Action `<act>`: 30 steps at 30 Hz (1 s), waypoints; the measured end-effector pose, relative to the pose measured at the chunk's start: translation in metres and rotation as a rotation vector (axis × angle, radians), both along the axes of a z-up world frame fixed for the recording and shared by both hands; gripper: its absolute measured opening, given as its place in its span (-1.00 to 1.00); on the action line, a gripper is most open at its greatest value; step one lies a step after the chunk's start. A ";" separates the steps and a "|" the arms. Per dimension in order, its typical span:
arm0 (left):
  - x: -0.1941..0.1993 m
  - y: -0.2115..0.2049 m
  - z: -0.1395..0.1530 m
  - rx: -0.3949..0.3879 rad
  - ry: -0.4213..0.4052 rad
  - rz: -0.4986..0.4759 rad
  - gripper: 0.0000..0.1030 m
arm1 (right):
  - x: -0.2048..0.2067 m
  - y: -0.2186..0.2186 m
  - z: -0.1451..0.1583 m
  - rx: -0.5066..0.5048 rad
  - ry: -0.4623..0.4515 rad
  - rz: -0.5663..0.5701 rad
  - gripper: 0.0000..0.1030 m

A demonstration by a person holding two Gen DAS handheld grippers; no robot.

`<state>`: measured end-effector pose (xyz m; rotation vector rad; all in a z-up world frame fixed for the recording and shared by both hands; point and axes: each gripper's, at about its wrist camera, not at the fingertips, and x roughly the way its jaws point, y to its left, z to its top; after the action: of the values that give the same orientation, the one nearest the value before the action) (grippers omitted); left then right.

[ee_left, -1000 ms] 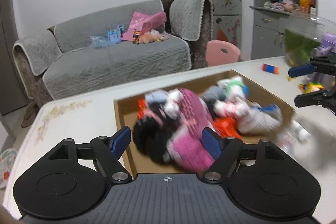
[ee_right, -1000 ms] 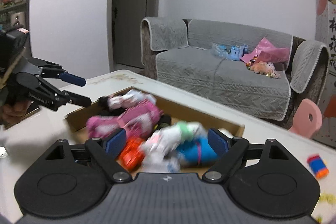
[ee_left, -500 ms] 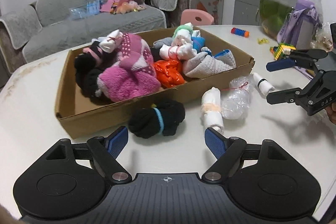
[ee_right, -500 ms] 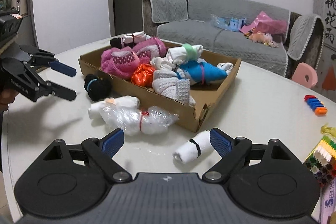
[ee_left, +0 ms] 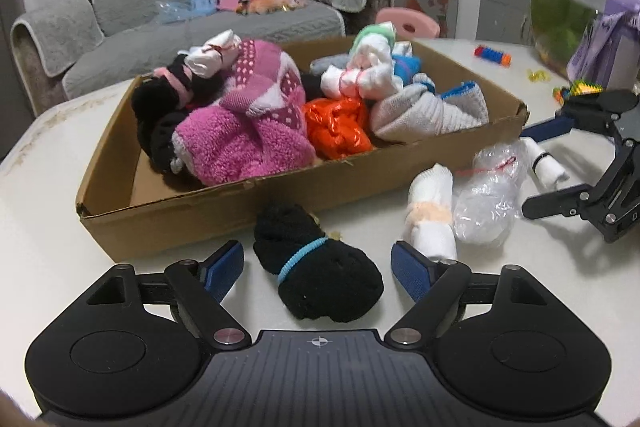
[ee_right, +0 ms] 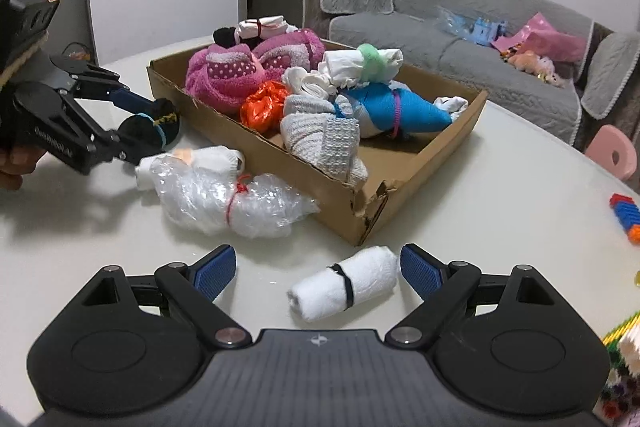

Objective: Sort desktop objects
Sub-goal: 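Move both tools back to the remaining socks on the table, then grasp the black blue-banded sock with the left tool while the right tool grasps the small white sock, then carry the black sock and small white sock over the cardboard tray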

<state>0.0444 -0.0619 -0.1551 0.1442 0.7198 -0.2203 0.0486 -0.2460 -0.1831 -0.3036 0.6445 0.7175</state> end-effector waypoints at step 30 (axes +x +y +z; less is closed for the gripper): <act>-0.057 0.020 0.036 -0.050 -0.043 -0.041 0.03 | -0.054 -0.005 0.016 0.097 0.009 -0.079 -0.20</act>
<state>-0.0127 -0.0416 -0.1193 0.1154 0.6688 -0.2732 -0.0059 -0.2511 -0.1673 -0.1847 0.6244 0.6724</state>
